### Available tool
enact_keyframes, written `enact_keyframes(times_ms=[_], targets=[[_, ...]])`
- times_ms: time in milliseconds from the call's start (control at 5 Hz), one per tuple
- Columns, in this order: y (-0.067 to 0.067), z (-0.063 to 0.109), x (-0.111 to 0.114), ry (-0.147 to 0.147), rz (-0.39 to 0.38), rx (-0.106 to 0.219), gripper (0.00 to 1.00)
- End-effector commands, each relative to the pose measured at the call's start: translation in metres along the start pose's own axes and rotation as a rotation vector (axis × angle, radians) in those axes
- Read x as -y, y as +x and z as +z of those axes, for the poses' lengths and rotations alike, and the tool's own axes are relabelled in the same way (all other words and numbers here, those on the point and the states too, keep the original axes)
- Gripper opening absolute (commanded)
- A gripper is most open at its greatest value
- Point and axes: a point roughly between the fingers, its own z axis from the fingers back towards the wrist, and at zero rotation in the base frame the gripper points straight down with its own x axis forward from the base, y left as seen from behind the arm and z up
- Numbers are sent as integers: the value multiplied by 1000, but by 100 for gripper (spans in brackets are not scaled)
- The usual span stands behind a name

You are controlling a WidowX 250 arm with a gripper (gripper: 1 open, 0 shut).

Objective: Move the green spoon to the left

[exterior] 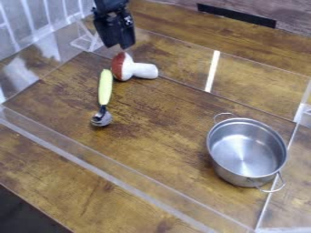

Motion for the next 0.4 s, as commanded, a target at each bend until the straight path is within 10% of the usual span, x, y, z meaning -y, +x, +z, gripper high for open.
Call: enact_keyframes(times_ms=[0,200], targets=[[9,25,24,32,-25,53,100],[5,33,39,33,-37,38,100]])
